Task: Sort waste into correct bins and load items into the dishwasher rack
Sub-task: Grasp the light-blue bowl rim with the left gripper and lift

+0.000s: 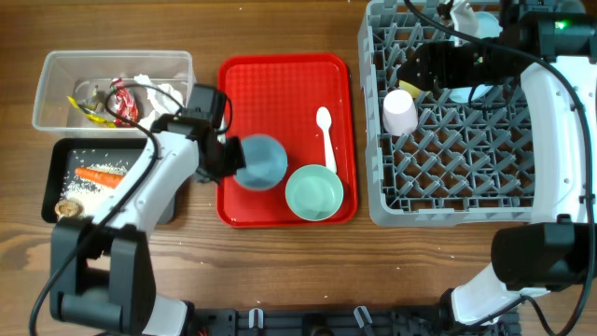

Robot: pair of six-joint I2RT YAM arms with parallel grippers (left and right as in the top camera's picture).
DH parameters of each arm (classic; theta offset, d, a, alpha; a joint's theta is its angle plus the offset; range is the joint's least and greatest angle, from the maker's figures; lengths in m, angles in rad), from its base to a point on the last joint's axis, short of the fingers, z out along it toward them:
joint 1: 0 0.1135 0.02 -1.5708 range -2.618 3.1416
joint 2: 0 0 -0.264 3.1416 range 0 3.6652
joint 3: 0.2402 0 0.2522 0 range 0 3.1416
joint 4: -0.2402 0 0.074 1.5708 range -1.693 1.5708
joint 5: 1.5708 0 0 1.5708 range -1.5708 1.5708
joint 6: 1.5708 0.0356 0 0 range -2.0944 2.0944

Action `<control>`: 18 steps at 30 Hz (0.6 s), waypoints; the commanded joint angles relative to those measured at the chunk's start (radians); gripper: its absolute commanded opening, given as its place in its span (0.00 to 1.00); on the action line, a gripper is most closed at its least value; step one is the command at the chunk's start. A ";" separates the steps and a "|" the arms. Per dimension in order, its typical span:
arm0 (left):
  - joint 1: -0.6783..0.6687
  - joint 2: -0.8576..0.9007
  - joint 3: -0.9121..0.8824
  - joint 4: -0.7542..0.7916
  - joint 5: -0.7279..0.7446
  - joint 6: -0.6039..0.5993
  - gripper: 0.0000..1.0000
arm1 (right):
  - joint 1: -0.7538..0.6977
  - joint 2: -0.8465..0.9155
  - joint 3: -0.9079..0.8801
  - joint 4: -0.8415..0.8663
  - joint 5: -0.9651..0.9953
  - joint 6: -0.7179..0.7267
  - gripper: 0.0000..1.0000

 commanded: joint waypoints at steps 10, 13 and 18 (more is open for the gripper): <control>-0.211 -0.116 0.206 0.081 0.045 -0.051 0.04 | 0.248 0.006 -0.008 0.012 0.094 0.030 0.63; -0.240 -0.116 0.206 0.116 0.045 -0.073 0.04 | 0.305 0.014 -0.008 0.017 0.129 0.030 0.63; -0.241 -0.116 0.206 0.116 0.045 -0.073 0.04 | 0.360 0.052 -0.008 0.025 0.282 0.078 0.62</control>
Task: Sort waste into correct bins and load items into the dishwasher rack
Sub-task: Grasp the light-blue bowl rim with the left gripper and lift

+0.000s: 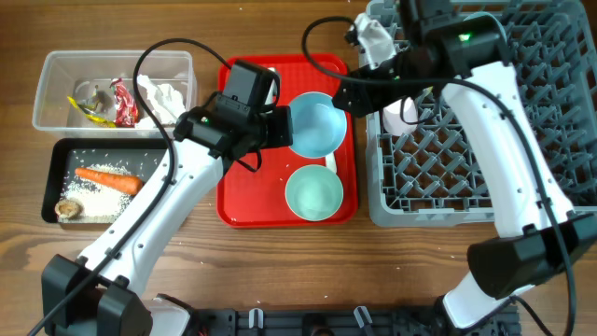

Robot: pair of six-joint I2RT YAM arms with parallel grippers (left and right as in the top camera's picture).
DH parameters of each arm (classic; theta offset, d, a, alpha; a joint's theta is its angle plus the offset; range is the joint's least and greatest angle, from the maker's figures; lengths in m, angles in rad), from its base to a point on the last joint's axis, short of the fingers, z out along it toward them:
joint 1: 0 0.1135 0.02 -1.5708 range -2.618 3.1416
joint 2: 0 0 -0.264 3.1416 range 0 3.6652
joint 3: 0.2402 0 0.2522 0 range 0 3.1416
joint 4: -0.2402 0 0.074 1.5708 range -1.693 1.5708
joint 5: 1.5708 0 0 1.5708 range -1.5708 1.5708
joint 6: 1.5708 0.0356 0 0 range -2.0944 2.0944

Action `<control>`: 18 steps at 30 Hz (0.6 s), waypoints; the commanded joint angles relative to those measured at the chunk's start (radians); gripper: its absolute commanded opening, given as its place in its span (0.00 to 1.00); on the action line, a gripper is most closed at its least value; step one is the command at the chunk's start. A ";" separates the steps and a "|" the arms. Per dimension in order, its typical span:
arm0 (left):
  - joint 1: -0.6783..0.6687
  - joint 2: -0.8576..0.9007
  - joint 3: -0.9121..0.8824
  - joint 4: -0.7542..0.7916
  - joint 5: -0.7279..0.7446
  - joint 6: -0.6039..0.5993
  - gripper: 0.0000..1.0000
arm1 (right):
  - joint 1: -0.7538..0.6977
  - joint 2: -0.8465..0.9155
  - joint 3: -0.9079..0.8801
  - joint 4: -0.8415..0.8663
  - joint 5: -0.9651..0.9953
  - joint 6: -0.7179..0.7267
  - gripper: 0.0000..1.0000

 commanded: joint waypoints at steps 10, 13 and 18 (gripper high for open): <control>-0.001 -0.011 0.020 0.000 0.009 -0.017 0.04 | 0.039 0.158 -0.008 0.014 0.154 0.078 0.61; -0.001 -0.011 0.020 0.000 0.008 -0.017 0.04 | 0.053 0.168 -0.008 0.014 0.136 0.076 0.54; -0.001 -0.011 0.020 0.000 0.008 -0.017 0.04 | 0.079 0.171 -0.008 0.014 0.137 0.078 0.40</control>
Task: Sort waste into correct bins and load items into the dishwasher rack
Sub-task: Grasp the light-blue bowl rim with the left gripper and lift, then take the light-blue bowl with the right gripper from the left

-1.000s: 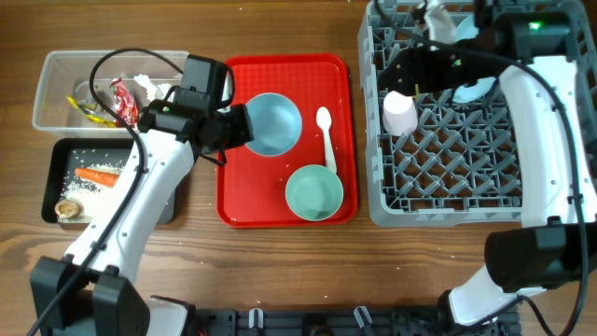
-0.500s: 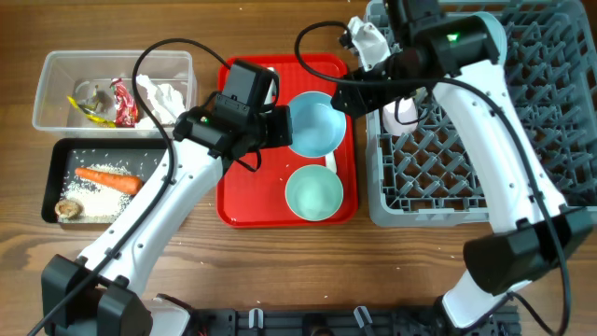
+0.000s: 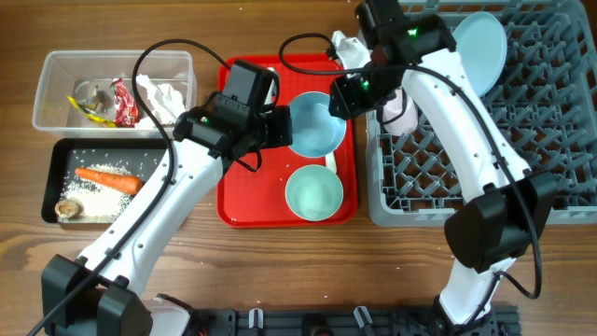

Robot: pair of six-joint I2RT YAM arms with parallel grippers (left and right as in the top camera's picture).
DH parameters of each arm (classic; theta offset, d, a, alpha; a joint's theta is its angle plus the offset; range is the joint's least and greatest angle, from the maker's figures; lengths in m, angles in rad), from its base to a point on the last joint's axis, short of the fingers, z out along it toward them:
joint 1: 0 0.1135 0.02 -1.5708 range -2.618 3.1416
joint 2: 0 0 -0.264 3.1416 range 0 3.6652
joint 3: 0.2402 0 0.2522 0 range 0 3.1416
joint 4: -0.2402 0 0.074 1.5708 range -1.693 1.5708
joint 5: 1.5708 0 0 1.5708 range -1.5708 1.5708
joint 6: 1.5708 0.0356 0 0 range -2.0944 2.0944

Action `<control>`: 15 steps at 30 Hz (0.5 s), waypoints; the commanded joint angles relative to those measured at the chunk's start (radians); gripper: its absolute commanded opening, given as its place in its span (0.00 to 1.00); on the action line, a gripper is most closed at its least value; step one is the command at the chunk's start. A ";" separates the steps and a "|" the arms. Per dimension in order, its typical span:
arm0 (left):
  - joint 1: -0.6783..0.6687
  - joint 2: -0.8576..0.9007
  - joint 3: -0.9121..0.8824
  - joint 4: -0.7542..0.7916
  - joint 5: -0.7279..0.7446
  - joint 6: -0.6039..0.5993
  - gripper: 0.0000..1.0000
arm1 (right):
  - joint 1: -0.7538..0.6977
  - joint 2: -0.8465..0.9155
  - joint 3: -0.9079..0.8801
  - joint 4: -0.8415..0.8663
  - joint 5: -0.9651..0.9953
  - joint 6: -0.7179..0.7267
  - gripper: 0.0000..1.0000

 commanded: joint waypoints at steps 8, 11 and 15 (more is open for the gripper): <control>-0.001 -0.011 0.020 0.001 0.008 -0.008 0.04 | 0.018 0.013 -0.008 0.001 -0.004 0.034 0.04; -0.001 -0.011 0.020 0.001 0.008 -0.008 0.04 | 0.018 0.013 -0.008 0.000 -0.005 0.034 0.04; -0.001 -0.017 0.020 0.001 0.008 -0.008 0.04 | 0.018 0.013 -0.008 -0.001 -0.005 0.034 0.04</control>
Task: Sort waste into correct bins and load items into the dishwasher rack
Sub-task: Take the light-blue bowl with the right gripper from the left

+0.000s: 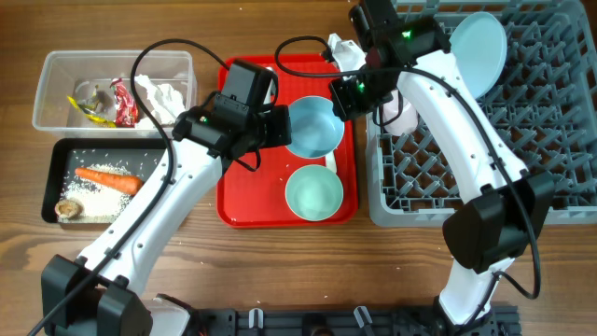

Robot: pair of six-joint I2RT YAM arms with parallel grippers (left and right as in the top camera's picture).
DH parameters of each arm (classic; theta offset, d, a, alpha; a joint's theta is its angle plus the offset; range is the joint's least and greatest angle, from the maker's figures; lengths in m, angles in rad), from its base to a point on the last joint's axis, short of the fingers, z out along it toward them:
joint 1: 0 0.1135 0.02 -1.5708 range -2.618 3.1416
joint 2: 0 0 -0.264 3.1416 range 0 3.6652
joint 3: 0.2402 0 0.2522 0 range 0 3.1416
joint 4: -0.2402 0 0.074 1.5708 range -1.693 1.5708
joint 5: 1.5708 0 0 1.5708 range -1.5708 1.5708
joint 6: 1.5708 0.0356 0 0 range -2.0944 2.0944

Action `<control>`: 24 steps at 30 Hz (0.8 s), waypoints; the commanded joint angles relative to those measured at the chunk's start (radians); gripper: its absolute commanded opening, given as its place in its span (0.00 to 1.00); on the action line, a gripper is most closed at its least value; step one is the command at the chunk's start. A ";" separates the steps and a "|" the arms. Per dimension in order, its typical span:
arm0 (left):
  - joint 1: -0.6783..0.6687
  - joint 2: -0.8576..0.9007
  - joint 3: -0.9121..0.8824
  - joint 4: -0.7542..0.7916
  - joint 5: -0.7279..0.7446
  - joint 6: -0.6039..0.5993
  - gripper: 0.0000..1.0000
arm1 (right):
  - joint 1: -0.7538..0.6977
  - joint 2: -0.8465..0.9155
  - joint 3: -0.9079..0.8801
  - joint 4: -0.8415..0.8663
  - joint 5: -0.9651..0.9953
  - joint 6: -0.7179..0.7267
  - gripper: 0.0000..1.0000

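Note:
Over the back middle of the red tray [241, 201], my left gripper [283, 128] is shut on the left rim of a blue bowl [312, 131]. My right gripper [343, 93] is at the bowl's right rim; whether its fingers are closed cannot be made out. A pale green bowl [314, 194] lies on the tray in front. Just a sliver of a white spoon [328, 164] peeks out between the two bowls. The grey dishwasher rack [466, 187] holds a white cup [404, 119] and a pale green dish [478, 42] standing on edge.
At the far left is a clear bin [56, 93] with wrappers and tissue. Just in front of it, a black tray [54, 191] holds a carrot [107, 177] and rice. My right arm crosses the rack's left edge.
My right gripper has shifted slightly left and back at the blue bowl's right rim. The left gripper and the bowl are where they were.
First my left gripper held the blue bowl at the tray's left edge while my right gripper was over the rack. Then the bowl was at the tray's back middle with my right gripper beside it. It stays there now, between both grippers.

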 commanded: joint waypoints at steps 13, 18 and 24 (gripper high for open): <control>0.008 -0.084 0.020 0.025 0.017 -0.005 0.04 | 0.002 0.015 -0.008 0.003 -0.013 0.012 0.18; 0.008 -0.084 0.020 0.024 0.017 -0.005 0.04 | 0.002 0.015 -0.008 0.007 -0.014 0.012 0.04; 0.008 -0.084 0.020 0.028 0.017 -0.001 0.28 | -0.011 -0.018 0.021 0.020 -0.031 0.024 0.04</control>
